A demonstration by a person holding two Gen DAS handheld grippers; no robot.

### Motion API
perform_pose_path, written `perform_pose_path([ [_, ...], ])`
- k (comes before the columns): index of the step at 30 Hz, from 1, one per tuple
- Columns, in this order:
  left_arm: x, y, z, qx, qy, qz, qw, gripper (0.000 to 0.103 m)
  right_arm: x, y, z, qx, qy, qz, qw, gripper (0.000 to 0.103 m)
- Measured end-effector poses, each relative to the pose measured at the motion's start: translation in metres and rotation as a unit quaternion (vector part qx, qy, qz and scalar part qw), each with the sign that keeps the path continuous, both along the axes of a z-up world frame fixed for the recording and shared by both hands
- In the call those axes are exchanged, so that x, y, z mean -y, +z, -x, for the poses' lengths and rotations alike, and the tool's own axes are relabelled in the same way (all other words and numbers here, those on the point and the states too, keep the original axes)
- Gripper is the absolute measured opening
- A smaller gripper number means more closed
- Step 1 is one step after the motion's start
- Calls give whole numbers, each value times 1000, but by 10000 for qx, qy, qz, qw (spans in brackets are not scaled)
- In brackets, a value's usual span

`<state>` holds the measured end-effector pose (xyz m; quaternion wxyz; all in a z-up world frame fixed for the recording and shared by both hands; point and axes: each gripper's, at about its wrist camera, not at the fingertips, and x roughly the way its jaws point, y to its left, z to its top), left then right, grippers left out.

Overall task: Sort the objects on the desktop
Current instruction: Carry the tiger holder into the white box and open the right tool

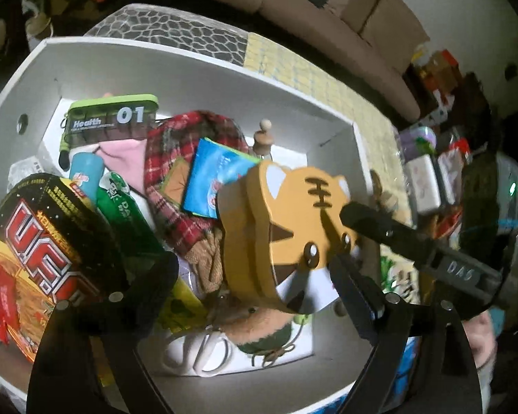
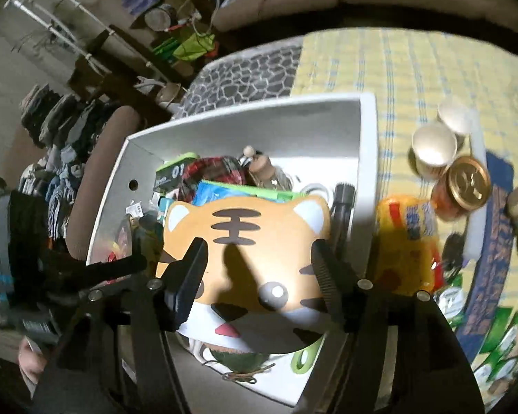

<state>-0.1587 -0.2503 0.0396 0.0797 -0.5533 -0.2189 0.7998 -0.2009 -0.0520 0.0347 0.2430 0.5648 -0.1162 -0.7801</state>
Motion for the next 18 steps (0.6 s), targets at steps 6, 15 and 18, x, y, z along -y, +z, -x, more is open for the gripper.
perform_pose_path([
  [6,-16,-12,-7,-59,-178,365,9992,91,4,9,15,-168,58,-339,9993,64],
  [15,-16,-19,-10,-96,-322,93,9994,91,35,-6,58,-176,773,-1080,9910,66],
  [18,-13,-23,-12,28,-430,-238,9988,91,34,-7,51,132,934,-892,9915,62],
])
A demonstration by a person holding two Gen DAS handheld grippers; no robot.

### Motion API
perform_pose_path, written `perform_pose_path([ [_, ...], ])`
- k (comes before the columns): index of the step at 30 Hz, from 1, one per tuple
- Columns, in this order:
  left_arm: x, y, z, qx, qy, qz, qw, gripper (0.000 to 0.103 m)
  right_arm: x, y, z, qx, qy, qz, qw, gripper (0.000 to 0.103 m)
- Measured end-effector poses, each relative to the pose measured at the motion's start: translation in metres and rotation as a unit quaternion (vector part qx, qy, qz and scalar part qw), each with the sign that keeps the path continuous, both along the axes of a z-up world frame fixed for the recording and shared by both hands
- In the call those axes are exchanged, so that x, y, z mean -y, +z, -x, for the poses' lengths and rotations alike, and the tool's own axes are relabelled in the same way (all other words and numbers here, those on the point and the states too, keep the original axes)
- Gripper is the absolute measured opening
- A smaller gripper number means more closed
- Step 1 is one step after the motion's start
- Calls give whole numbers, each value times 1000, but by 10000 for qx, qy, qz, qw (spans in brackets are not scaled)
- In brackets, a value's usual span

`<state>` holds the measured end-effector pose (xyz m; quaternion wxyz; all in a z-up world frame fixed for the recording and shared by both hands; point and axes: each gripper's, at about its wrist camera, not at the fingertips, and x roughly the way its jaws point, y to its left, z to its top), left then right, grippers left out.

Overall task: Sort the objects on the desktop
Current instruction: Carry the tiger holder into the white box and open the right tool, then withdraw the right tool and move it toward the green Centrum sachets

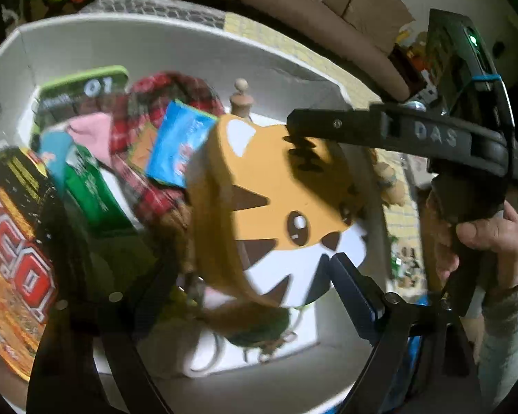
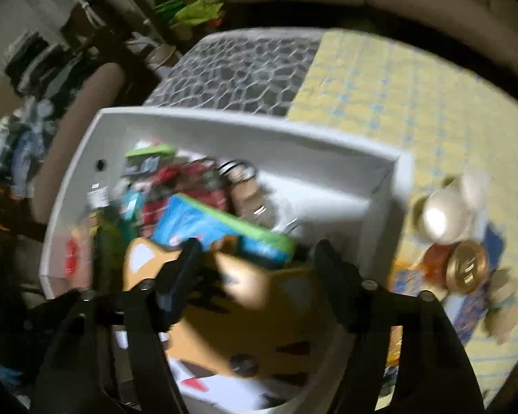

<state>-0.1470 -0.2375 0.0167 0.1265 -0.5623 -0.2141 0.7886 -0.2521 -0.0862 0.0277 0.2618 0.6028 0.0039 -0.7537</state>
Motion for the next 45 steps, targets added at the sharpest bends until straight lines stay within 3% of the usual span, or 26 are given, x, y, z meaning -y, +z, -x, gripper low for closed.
perform_pose_path([
  [2,-1,0,-5,178,-186,-331,9991,93,-2,1,-13,142,188,-55,9997,60],
  [4,0,3,-13,240,-271,-328,9988,93,-5,3,-29,178,367,-121,9991,60],
  [11,-19,5,-48,568,-859,233,9944,93,-17,11,-92,449,710,234,9962,57],
  [13,-34,3,-61,641,-1049,423,9915,93,-15,18,-106,290,759,195,9965,57],
  [15,-42,6,-65,664,-1084,851,9882,95,-16,22,-110,216,703,125,9972,57],
  [17,-39,15,-69,652,-922,985,9887,94,-24,27,-112,239,487,330,9980,57],
  [25,-11,55,-84,-178,-33,1412,9898,94,-75,66,-148,-451,39,793,9958,62],
  [29,-37,55,-102,-529,-99,1760,9829,103,-104,71,-175,-702,-23,641,9955,75],
  [33,-67,53,-115,-700,-179,2209,9726,103,-137,67,-200,-726,-203,681,9948,92],
  [38,-99,50,-130,-781,-187,2550,9636,103,-157,60,-228,-894,-320,667,9933,103],
  [45,-149,54,-155,-983,-296,2489,9631,103,-182,64,-264,-1454,-582,122,9876,103],
])
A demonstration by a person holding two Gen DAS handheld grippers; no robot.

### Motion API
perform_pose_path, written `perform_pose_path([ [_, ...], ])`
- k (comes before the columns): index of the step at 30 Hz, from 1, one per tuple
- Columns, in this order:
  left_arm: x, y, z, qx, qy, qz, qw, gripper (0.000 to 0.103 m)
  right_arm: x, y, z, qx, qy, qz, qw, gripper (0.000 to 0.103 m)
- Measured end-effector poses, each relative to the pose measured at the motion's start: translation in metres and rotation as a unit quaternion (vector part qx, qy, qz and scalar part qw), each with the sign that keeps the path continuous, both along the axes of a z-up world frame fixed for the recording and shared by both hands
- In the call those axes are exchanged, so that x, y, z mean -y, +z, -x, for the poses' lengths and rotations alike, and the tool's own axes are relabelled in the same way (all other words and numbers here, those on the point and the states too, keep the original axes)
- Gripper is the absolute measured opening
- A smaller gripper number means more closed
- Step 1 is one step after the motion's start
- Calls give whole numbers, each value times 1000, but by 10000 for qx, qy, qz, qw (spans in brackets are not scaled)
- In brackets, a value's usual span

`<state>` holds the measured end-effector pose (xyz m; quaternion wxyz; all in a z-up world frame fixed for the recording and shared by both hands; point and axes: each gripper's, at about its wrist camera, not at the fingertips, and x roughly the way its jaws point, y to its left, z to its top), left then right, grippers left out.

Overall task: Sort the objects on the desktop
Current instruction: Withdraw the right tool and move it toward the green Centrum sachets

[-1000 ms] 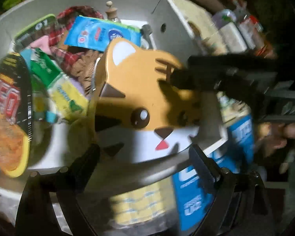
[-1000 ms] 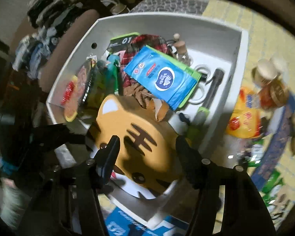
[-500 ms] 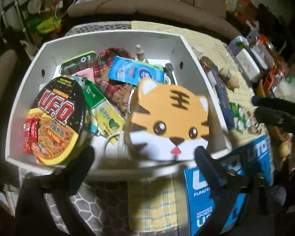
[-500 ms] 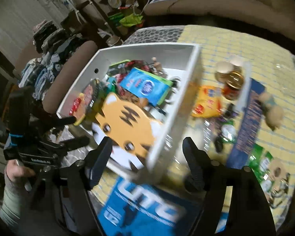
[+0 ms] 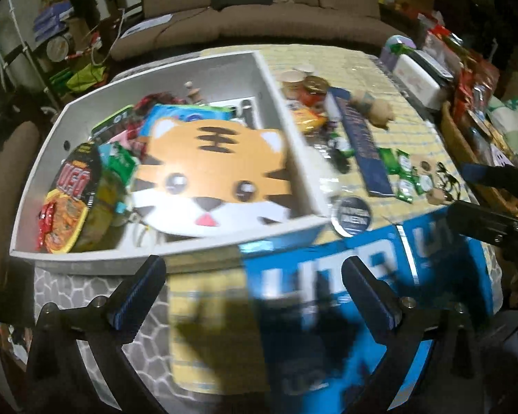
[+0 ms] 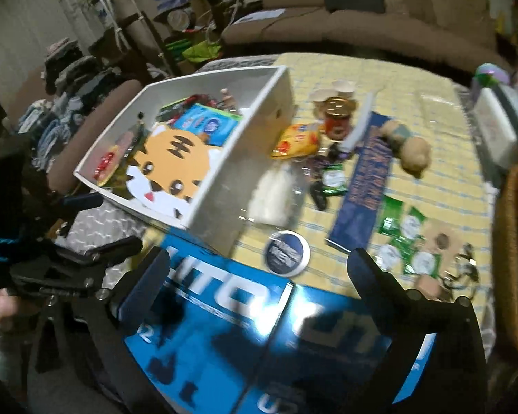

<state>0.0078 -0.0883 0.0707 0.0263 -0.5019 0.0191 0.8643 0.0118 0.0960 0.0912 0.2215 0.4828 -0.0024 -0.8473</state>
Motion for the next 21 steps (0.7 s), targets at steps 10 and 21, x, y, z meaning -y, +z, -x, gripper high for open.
perform_pose_path([
  [10,-63,6,-22,-414,-114,-207,9989,103,-47,4,-32,-423,-401,-394,9975,103],
  [21,-95,-5,-9,-538,-61,-438,9976,103,-97,-11,-30,-429,-650,-338,9964,103],
])
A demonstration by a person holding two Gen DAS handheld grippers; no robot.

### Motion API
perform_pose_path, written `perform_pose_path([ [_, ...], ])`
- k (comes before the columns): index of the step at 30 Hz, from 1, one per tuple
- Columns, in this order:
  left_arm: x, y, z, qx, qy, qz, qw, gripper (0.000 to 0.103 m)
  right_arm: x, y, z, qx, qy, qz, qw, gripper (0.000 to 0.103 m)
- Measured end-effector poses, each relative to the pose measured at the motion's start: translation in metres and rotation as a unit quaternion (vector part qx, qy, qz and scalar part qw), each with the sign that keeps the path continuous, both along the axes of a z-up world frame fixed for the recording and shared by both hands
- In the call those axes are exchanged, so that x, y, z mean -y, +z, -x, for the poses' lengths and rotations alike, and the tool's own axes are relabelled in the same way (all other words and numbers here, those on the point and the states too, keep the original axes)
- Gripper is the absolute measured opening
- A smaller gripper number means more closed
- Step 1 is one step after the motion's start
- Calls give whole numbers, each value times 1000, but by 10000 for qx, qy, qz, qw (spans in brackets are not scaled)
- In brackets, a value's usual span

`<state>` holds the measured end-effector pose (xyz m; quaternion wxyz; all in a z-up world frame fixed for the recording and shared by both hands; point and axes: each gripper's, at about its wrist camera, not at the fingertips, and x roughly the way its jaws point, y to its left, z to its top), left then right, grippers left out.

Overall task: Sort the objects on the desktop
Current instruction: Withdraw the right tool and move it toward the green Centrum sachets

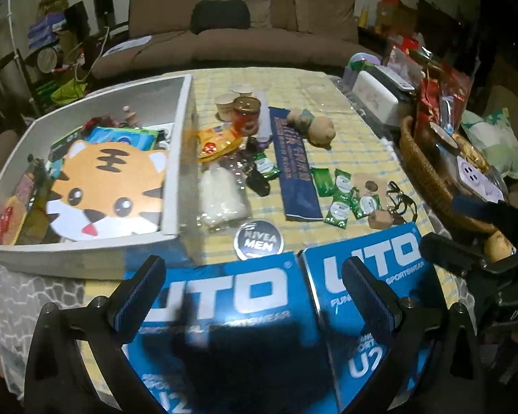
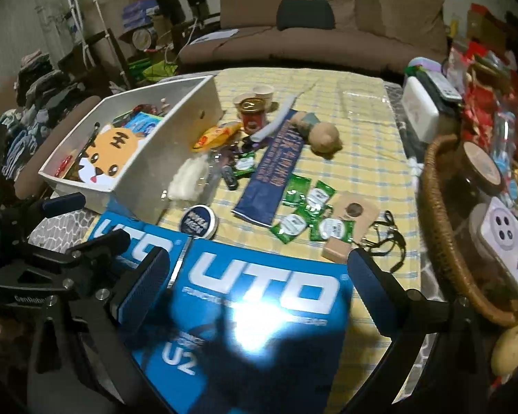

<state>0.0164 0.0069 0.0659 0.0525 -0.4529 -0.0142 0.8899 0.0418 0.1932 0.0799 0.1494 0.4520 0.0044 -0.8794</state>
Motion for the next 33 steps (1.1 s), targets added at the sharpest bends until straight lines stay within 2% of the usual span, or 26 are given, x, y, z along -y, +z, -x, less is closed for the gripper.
perform_pose_path([
  [5,-17,-8,10,-26,-243,-8,9997,103,-42,-1,9,-46,-302,104,9995,103],
  [8,-24,-7,16,-133,-404,-10,9991,103,-76,-1,19,-8,-449,329,9985,103],
  [12,-31,-9,37,-35,-511,-50,9987,103,-108,-1,35,18,-693,583,9959,103],
  [15,-37,-10,55,114,-636,-245,9976,103,-115,-6,48,89,-682,694,9952,94],
  [19,-40,-9,77,190,-654,-494,9965,102,-110,-22,66,288,-646,787,9944,65],
  [26,-36,-18,85,203,-748,-653,9949,101,-98,-60,87,678,-599,635,9939,59],
  [28,-34,-20,85,182,-825,-739,9937,102,-96,-71,92,747,-634,365,9945,58],
  [30,-31,-22,85,167,-852,-745,9934,102,-93,-78,96,805,-627,263,9944,53],
  [32,-28,-27,86,218,-883,-760,9930,102,-90,-83,102,873,-578,316,9940,42],
  [33,-27,-29,87,264,-890,-733,9930,102,-86,-83,106,890,-540,327,9940,42],
])
